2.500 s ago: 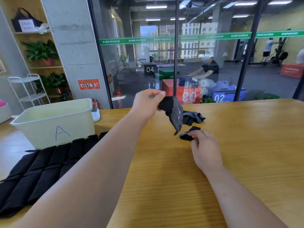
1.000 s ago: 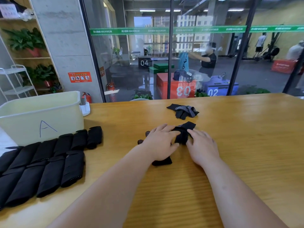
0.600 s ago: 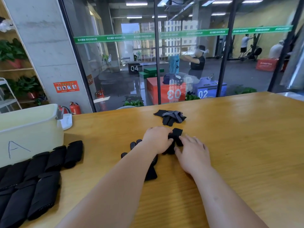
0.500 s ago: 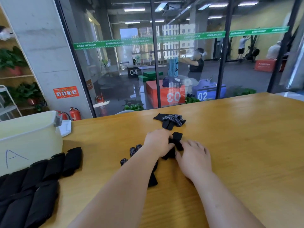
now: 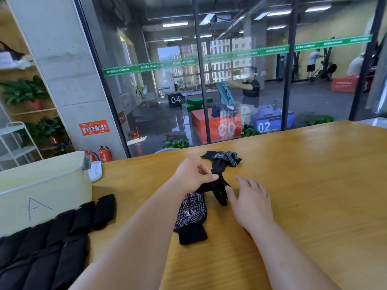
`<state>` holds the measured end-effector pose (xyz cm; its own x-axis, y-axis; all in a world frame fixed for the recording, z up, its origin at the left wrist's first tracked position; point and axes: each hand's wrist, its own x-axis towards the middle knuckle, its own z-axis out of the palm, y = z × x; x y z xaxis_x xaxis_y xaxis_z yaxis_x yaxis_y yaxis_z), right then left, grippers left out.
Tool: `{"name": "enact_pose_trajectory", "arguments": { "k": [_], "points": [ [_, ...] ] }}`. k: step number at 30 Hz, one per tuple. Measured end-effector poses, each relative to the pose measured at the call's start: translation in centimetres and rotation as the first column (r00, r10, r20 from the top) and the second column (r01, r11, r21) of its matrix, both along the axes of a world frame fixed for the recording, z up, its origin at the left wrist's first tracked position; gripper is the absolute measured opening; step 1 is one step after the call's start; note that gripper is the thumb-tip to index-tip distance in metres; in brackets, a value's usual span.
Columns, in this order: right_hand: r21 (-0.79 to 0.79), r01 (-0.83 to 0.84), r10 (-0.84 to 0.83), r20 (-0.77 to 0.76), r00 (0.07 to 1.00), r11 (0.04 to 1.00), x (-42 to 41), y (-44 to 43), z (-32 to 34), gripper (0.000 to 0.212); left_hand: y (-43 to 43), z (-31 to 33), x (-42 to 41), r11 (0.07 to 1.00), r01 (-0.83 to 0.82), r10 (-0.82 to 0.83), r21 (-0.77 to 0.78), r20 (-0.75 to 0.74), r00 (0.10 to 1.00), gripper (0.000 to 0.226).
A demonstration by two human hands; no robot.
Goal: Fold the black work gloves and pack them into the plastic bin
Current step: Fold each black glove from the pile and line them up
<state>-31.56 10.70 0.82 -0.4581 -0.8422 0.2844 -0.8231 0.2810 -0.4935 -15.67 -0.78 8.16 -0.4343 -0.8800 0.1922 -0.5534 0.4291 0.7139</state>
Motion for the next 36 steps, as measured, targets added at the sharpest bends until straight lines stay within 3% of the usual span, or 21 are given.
{"name": "enact_pose_trajectory", "arguments": {
  "k": [6, 9, 12, 16, 19, 23, 30, 33, 36],
  "points": [
    [-0.075, -0.18, 0.18, -0.006, 0.984, 0.981, 0.6, 0.6, 0.6, 0.072, 2.4, 2.9, 4.8, 0.997, 0.001, 0.014, 0.077, -0.194, 0.981, 0.025],
    [-0.045, -0.292, 0.293, 0.022, 0.956, 0.955, 1.5, 1.3, 0.7, 0.084, 3.7, 3.5, 7.4, 0.996, -0.044, 0.059, 0.075, -0.22, 0.974, 0.023],
    [0.008, -0.417, 0.417, -0.034, 0.908, 0.909, 3.1, 1.9, 0.9, 0.1, 4.5, 3.4, 10.2, 0.987, -0.16, 0.153, -0.017, -0.205, 0.967, 0.018],
    [0.134, -0.582, 0.597, -0.188, 0.78, 0.802, 6.2, 2.9, 1.1, 0.084, 5.3, 2.4, 14.5, 0.954, -0.243, 0.213, -0.174, -0.176, 0.961, 0.015],
    [0.321, -0.583, 0.661, -0.263, 0.703, 0.747, 7.7, 2.9, 0.1, 0.084, 7.3, 0.3, 17.0, 0.951, -0.208, 0.211, -0.228, -0.013, 0.977, 0.025],
    [0.424, -0.543, 0.666, -0.227, 0.71, 0.724, 8.3, 2.8, -0.3, 0.092, 9.7, -3.6, 19.1, 0.969, -0.103, 0.15, -0.226, 0.203, 0.968, 0.042],
    [0.421, -0.484, 0.608, -0.24, 0.756, 0.768, 8.8, 4.3, -0.5, 0.079, 11.0, -5.6, 19.3, 0.966, -0.041, 0.105, -0.257, 0.237, 0.966, 0.034],
    [0.397, -0.48, 0.59, -0.224, 0.775, 0.782, 8.6, 4.5, -0.7, 0.082, 10.7, -5.6, 19.0, 0.958, -0.061, 0.13, -0.282, 0.233, 0.964, 0.016],
    [0.375, -0.485, 0.581, -0.208, 0.787, 0.79, 8.5, 4.5, -0.7, 0.086, 10.5, -5.4, 18.9, 0.949, -0.106, 0.168, -0.296, 0.194, 0.966, 0.017]
  ]
}}
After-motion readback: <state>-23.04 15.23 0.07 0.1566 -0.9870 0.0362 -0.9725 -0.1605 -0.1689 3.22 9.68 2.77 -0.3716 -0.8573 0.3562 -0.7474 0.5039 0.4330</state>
